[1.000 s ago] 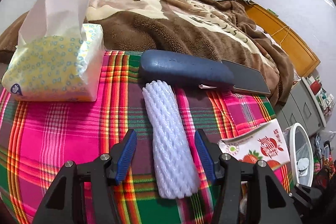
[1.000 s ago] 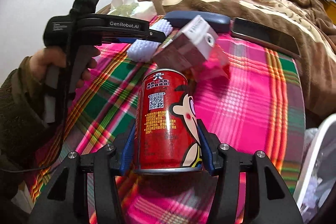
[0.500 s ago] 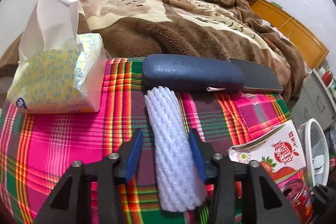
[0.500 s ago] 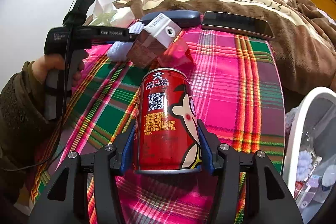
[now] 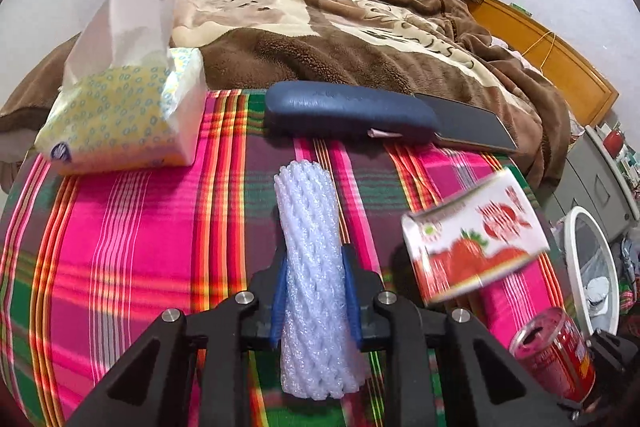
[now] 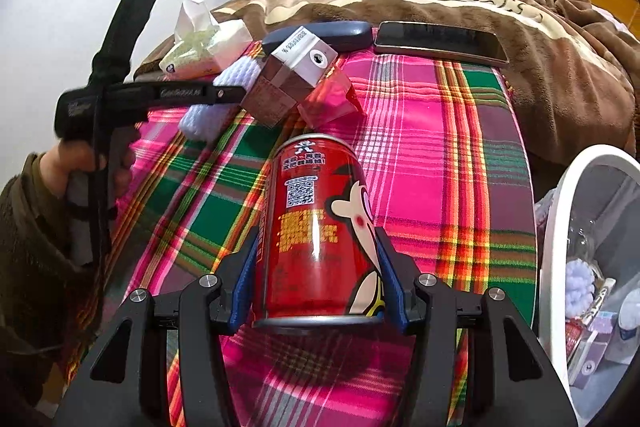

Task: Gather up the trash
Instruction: 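Carry the red can and foam net over the white bin and open both tools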

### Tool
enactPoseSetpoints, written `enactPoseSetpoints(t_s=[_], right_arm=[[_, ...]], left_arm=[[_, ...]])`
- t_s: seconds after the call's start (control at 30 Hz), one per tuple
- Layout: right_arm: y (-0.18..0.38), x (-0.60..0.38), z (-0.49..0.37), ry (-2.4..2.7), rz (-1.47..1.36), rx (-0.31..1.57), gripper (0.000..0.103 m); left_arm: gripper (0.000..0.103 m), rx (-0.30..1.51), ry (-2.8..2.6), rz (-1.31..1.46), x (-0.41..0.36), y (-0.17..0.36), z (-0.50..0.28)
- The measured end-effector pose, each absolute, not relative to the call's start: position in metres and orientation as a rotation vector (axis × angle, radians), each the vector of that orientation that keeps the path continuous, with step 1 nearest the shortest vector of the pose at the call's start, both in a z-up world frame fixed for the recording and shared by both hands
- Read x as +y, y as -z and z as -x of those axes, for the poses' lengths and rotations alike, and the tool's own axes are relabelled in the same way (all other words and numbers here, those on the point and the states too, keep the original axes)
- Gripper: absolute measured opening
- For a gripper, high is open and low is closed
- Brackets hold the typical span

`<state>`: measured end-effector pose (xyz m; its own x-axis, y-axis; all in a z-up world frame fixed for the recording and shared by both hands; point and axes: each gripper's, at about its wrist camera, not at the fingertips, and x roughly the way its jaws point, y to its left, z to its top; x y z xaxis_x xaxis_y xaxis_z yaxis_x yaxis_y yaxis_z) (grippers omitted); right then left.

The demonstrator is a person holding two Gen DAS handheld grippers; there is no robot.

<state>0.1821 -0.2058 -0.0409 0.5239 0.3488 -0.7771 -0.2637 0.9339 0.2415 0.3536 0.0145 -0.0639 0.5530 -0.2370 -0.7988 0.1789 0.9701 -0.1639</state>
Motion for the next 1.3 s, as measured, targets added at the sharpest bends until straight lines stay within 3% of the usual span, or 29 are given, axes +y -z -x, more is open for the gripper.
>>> enactPoseSetpoints(t_s=[0.73, 1.3], right_arm=[[0.019, -0.215, -0.143, -0.328, -0.168, 0.875, 0.054], [0.001, -0.256, -0.109, -0.243, -0.234, 0.799, 0.054]], left_arm=[[0.025, 0.851, 0.318, 0.071, -0.005, 0.015, -0.212], [0.025, 0.773, 0.418, 0.029, -0.058, -0.02, -0.149]])
